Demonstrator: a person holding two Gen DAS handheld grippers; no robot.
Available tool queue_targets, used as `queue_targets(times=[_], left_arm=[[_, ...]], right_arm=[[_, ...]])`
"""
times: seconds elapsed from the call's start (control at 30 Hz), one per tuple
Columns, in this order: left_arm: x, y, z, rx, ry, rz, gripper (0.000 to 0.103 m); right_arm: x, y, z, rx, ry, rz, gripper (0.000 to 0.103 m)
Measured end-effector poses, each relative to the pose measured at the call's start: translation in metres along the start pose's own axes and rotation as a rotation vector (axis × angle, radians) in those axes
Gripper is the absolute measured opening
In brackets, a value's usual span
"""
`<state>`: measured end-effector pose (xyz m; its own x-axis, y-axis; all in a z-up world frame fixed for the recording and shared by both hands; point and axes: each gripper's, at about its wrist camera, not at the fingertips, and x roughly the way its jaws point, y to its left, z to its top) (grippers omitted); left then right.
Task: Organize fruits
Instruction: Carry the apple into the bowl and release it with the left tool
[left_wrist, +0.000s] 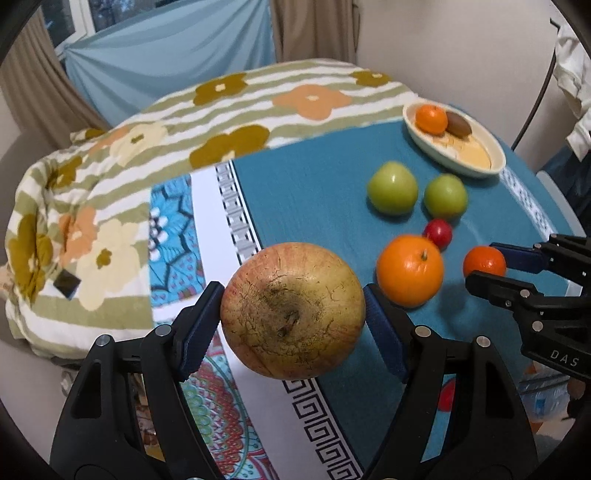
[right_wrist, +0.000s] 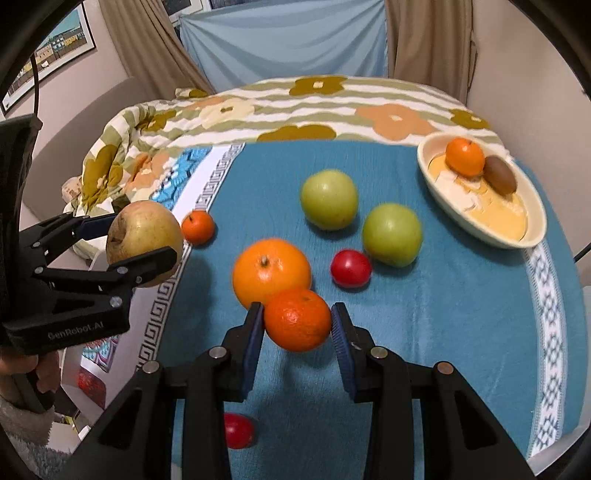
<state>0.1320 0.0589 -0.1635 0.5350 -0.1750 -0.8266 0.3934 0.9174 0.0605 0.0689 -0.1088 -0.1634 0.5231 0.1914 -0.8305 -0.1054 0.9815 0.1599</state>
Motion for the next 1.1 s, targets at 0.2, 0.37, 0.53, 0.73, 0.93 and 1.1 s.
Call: queue_targets(times=[0.2,0.37,0.53,0.73,0.93,1.1], left_arm=[[-0.024,-0.001,0.032,0.002,-0.063,0.014,0.081],[-0.037,-0.013,0.059,-0.022,-0.1,0.021,0.081],[-0.041,-0.038,0.086,-0.067,-0.126,0.019,0.081],[-0.032,-0.082,0.118,-0.143,-0.138,0.025,0.081],[-0.003,-0.133,0.143,-0.181,-0.118,0.026,0.081],[0.027,-0.167,0.156,-0.212,-0.089,0.01,0.081]], right_arm=[[-0.024,-0.01,0.018,0.006,-0.054,0.008,0.034],[-0.044,-0.033,0.038,0.002,-0.101,0.015,0.034],[-0.055,-0.066,0.057,-0.032,-0.117,0.03,0.034],[-0.06,-0.119,0.074,-0.074,-0.102,0.049,0.034],[-0.051,-0.179,0.082,-0.115,-0.072,0.057,0.034],[-0.04,-0.222,0.088,-0.122,-0.047,0.063,0.034]])
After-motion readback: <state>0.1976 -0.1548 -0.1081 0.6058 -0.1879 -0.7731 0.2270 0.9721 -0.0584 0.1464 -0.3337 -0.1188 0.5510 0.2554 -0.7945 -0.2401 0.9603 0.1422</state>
